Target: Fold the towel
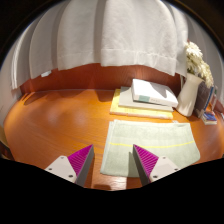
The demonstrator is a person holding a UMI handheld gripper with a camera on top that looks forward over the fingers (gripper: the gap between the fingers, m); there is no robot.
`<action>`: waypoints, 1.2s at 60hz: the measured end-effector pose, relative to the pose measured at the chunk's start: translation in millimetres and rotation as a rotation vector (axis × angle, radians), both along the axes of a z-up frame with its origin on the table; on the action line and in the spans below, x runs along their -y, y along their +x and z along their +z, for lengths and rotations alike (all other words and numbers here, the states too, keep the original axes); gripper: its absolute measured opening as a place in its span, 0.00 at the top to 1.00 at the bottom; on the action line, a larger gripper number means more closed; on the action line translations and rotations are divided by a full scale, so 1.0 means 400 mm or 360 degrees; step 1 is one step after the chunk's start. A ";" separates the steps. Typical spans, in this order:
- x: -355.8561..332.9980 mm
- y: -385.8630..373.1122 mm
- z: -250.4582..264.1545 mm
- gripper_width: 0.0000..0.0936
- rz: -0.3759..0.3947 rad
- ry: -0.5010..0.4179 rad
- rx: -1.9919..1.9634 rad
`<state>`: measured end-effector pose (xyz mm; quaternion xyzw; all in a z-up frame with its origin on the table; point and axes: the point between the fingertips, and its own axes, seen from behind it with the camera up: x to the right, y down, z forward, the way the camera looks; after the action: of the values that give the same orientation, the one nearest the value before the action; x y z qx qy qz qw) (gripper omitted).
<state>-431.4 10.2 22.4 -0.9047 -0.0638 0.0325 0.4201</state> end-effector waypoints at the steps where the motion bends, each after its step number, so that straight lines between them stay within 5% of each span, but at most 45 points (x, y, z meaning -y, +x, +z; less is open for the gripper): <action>1: -0.013 -0.009 -0.008 0.17 0.0005 -0.0005 0.0007; 8: -0.084 -0.050 -0.066 0.25 0.0022 -0.0064 0.0040; 13: -0.112 -0.049 -0.087 0.39 -0.0013 -0.0095 0.0067; 19: -0.126 -0.032 -0.090 0.65 -0.0052 -0.0055 0.0082; 24: -0.130 0.010 -0.091 0.95 -0.0094 -0.0024 0.0167; 26: -0.125 0.009 -0.094 0.96 -0.0064 -0.0035 0.0188; 41: -0.138 0.104 0.023 0.99 -0.0071 -0.0066 0.0258; 53: -0.143 0.414 0.224 0.98 -0.0221 0.0093 0.0364; 61: -0.126 0.618 0.173 0.96 -0.0223 0.0001 0.0388; 64: -0.115 0.677 0.126 0.87 -0.0192 -0.0061 0.0399; 72: -0.073 0.774 0.039 0.42 -0.0144 -0.0140 0.0349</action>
<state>-122.0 39.4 37.9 -0.9223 -0.0669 -0.0829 0.3716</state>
